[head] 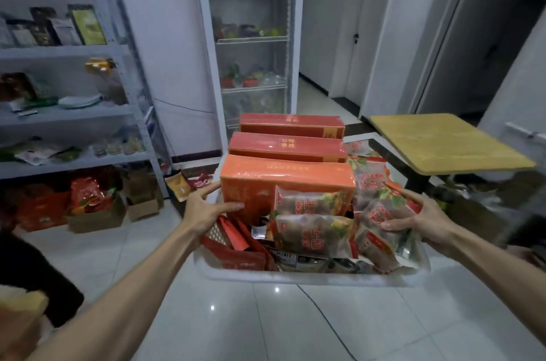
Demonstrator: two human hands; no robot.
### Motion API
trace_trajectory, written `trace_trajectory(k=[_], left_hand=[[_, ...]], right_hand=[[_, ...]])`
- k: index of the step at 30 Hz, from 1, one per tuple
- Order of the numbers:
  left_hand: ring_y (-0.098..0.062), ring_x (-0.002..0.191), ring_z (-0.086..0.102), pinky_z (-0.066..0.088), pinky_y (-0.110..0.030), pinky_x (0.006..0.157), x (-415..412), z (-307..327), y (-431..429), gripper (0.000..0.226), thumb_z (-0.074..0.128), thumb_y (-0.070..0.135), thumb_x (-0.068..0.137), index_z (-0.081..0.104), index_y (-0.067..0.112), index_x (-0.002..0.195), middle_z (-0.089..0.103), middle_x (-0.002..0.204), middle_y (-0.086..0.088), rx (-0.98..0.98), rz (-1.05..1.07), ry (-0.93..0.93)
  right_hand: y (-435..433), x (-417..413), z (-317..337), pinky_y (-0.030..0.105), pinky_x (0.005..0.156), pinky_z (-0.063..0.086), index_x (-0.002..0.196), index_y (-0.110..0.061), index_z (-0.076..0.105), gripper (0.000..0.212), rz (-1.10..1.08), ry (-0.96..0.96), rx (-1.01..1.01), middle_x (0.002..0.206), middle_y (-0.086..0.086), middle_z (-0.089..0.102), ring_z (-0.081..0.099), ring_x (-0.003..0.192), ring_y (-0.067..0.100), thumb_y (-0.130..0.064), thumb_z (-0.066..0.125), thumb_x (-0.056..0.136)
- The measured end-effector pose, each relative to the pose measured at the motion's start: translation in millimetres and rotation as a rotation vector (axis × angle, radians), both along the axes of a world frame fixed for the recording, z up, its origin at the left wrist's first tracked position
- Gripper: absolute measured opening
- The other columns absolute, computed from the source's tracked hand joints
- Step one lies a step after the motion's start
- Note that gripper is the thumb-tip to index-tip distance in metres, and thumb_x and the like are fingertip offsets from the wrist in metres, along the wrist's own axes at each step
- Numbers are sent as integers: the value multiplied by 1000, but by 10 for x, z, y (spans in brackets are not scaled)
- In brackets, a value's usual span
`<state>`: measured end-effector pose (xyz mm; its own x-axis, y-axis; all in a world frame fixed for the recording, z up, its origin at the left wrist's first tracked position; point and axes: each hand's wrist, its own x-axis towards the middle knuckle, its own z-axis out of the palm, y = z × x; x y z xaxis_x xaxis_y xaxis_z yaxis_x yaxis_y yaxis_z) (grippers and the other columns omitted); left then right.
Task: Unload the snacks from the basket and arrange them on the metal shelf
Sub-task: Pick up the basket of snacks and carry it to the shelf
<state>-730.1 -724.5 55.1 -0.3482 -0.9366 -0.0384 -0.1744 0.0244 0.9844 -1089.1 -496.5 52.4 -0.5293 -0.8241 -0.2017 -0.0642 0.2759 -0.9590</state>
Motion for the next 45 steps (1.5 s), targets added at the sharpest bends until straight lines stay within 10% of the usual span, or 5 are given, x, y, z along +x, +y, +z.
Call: trace_trajectory(k=[25,36,45], left_hand=[[-26,124,51,43,-45,102,-4013,-72,-1927,85,91,22,50,61,20,129,57,136,-12,-46,-231,-58],[-10,96,61,53,-32,79,-6235,-219,-2391,76,91,23,51,59,40,117,60,132,-8,-10,-319,-7],[-22,98,66,55,-49,86,-7989,-577,-3031,87,92,32,49,60,31,130,65,124,-8,21,-310,-9]], right_hand=[[-1078,-3212,-134,29,76,50,136,-24,51,100,-308,-21,-49,124,2,55,54,105,17,7,90,49],[-1452,-5346,-103,52,94,52,133,-31,52,134,-344,23,55,120,7,64,63,109,30,-41,99,7],[-2001,-6976,-187,41,74,58,129,-26,52,95,-367,-24,53,111,9,67,68,98,27,-4,89,44]])
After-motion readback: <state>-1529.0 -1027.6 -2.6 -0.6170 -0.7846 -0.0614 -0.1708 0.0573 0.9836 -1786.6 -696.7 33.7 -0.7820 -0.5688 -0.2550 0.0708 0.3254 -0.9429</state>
